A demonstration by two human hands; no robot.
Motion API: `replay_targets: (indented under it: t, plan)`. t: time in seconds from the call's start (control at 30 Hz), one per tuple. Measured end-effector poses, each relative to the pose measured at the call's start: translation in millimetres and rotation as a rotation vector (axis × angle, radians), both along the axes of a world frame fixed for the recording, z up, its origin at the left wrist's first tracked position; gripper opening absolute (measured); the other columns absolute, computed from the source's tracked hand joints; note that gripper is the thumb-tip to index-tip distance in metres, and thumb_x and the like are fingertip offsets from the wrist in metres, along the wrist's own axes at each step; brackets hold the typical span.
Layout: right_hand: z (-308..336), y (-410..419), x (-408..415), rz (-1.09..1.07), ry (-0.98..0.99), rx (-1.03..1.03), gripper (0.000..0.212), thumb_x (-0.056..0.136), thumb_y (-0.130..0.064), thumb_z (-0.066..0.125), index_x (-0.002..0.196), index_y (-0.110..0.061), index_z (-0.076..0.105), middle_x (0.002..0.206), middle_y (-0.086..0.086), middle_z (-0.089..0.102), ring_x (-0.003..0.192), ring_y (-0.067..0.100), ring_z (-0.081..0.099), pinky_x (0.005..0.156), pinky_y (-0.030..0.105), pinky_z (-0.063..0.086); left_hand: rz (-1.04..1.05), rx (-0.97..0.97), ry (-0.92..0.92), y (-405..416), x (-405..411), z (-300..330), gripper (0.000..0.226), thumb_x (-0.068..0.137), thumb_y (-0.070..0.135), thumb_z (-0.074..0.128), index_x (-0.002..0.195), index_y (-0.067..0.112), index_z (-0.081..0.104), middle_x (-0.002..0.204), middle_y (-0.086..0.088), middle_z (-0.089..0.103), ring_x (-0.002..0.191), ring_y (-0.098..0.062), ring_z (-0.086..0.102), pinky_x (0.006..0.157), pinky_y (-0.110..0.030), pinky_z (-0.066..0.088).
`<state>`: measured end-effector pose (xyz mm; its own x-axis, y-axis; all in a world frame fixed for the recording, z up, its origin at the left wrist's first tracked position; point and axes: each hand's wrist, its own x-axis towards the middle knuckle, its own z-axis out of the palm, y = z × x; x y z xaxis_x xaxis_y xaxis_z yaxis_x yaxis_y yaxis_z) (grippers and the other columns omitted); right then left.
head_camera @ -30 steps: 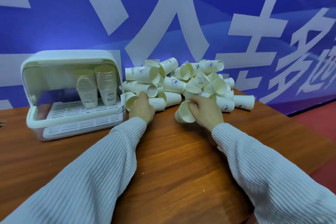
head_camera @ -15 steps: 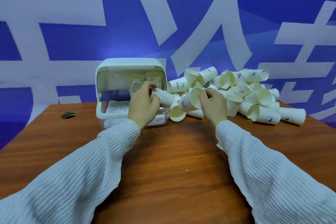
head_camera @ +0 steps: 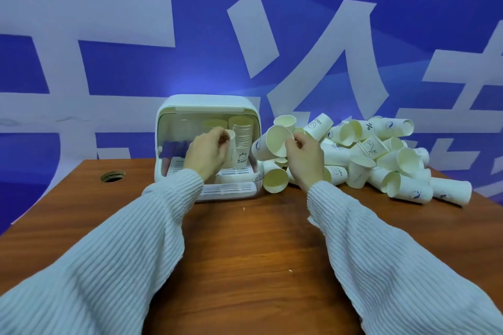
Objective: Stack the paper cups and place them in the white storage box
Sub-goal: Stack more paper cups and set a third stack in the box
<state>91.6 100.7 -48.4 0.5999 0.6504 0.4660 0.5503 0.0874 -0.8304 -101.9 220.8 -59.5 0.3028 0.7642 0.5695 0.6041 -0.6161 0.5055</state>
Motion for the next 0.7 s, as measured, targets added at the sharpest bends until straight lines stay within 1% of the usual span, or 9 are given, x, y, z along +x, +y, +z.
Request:
replay_targets:
  t: [0.13,0.23,0.3,0.4,0.47,0.53,0.57,0.63,0.7]
  plan:
    - [-3.2,3.3,4.7,-0.001,-0.025,-0.03,0.043,0.094,-0.019,0.052,0.054,-0.034,0.046,0.049,-0.013,0.044,0.055,0.01,0.039,0.058,0.031,0.031,-0.128,-0.106,0.148,8.9,15.0,-10.6,0.008,0.097,0.019,0.068,0.104,0.021,0.07,0.106,-0.001,0.076,0.103,-0.023,0.069,0.094,-0.037,0.054]
    - [-1.6,6.8,7.4,0.0,-0.055,-0.054,0.028,0.096,-0.022,0.052,0.07,-0.031,0.057,0.054,-0.014,0.054,0.057,0.005,0.051,0.06,0.031,0.037,-0.205,-0.166,0.227,10.6,18.4,-16.9,0.01,0.096,0.019,0.066,0.099,0.028,0.068,0.105,0.005,0.072,0.103,-0.018,0.067,0.092,-0.033,0.052]
    - [1.9,12.8,7.7,-0.004,-0.062,-0.077,0.017,0.095,-0.025,0.052,0.084,-0.028,0.065,0.062,-0.008,0.062,0.066,0.008,0.059,0.067,0.035,0.047,-0.203,-0.145,0.202,7.1,16.0,-16.9,0.015,0.094,0.019,0.064,0.105,0.027,0.071,0.11,0.008,0.067,0.104,-0.015,0.062,0.093,-0.033,0.05]
    - [10.2,26.9,3.6,-0.013,-0.048,-0.079,0.02,0.093,-0.03,0.05,0.093,-0.026,0.07,0.071,-0.002,0.069,0.077,0.021,0.066,0.077,0.039,0.054,-0.138,-0.103,0.064,0.5,8.9,-14.9,0.032,0.09,0.014,0.059,0.119,0.021,0.071,0.122,0.005,0.066,0.112,-0.016,0.059,0.1,-0.038,0.049]
    - [15.8,37.3,-4.6,-0.001,-0.073,-0.081,0.019,0.092,-0.028,0.05,0.085,-0.025,0.067,0.071,-0.003,0.068,0.08,0.024,0.068,0.075,0.037,0.053,-0.078,-0.09,0.006,-1.9,3.7,-16.2,0.034,0.089,0.011,0.058,0.12,0.019,0.07,0.122,0.002,0.068,0.113,-0.018,0.062,0.1,-0.039,0.05]
    - [18.5,47.7,-16.0,0.012,-0.11,-0.099,0.023,0.09,-0.024,0.05,0.069,-0.025,0.058,0.067,-0.002,0.064,0.078,0.027,0.067,0.072,0.038,0.051,-0.047,-0.113,0.024,-2.3,-0.4,-19.8,0.035,0.089,0.014,0.061,0.124,0.017,0.066,0.12,-0.002,0.068,0.11,-0.022,0.065,0.097,-0.04,0.052]
    - [17.6,53.5,-21.7,0.012,-0.124,-0.124,0.024,0.089,-0.023,0.05,0.065,-0.023,0.056,0.066,0.001,0.063,0.075,0.028,0.065,0.071,0.04,0.052,-0.047,-0.152,0.037,-2.2,-1.6,-21.0,0.038,0.09,0.015,0.063,0.128,0.017,0.064,0.121,-0.003,0.067,0.108,-0.022,0.066,0.095,-0.039,0.053]
    - [14.1,62.6,-31.6,0.007,-0.177,-0.195,0.022,0.086,-0.021,0.049,0.067,-0.016,0.06,0.068,0.006,0.063,0.073,0.031,0.06,0.07,0.043,0.053,-0.051,-0.225,0.042,-0.7,-2.9,-22.1,0.045,0.091,0.017,0.065,0.135,0.015,0.057,0.124,-0.004,0.066,0.104,-0.021,0.067,0.092,-0.034,0.051]
    - [10.9,69.2,-38.0,-0.012,-0.255,-0.28,0.02,0.087,-0.019,0.049,0.075,-0.012,0.064,0.074,0.009,0.065,0.077,0.033,0.06,0.066,0.04,0.051,-0.045,-0.234,0.024,1.4,-2.7,-22.0,0.053,0.09,0.016,0.065,0.141,0.015,0.052,0.127,-0.007,0.065,0.098,-0.02,0.066,0.089,-0.031,0.048]
